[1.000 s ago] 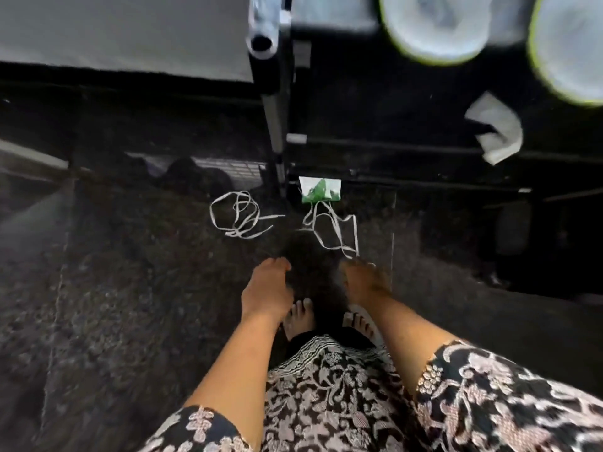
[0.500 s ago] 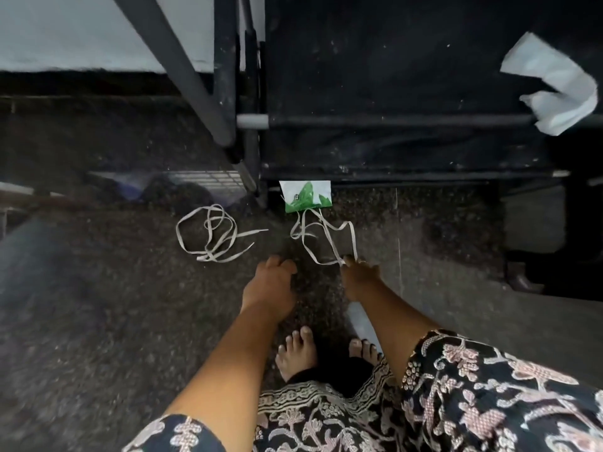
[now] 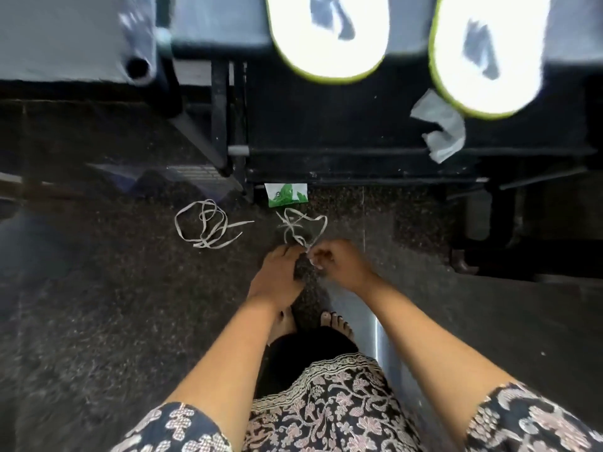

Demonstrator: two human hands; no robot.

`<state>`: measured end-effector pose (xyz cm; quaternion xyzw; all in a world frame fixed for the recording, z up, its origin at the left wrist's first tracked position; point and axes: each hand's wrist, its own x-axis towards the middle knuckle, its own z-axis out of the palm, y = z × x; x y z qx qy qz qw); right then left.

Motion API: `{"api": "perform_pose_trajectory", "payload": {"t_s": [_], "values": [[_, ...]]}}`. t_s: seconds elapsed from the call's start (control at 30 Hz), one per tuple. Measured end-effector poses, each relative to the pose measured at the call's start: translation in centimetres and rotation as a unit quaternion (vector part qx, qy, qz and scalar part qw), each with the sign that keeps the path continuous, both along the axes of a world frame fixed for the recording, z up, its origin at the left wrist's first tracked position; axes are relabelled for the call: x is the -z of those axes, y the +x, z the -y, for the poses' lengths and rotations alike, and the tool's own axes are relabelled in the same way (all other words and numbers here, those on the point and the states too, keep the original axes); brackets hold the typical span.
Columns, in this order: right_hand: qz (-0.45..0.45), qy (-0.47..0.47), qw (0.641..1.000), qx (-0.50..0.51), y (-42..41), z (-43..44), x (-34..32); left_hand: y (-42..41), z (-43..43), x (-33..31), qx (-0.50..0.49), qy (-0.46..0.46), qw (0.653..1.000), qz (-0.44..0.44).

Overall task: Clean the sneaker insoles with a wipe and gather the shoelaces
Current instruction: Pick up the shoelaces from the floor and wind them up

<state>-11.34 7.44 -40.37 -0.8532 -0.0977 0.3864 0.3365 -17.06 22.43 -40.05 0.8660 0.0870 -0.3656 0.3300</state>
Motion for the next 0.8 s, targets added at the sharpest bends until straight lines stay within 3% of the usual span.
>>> {"api": "perform_pose_trajectory", "payload": {"t_s": [0.1,0.3,0.43,0.53,0.63,0.8], "values": [[-0.007,0.023,1.0,-0.003,0.8,0.7,-8.4,1.0,1.3,-6.2,-0.017,-0.036,0.999,0.026],[0.077,0.093,0.993,0.013,2.0,2.5,-25.8,2.3,1.4,-21.8,-0.087,-0.068,0.988,0.107],[0.113,0.074,0.99,0.052,2.5,4.6,-35.2,2.5,0.6,-30.2,-0.086,-0.06,0.987,0.121],[0.09,0.01,0.996,0.028,3.1,7.3,-40.2,2.6,0.8,-35.5,-0.108,-0.064,0.985,0.121],[0.077,-0.048,0.995,-0.034,2.9,8.2,-44.4,3.4,1.9,-40.9,-0.053,-0.086,0.987,0.128],[0.112,0.058,0.985,-0.114,1.6,4.7,-50.7,5.0,3.8,-47.9,0.05,-0.126,0.98,0.145]]}}
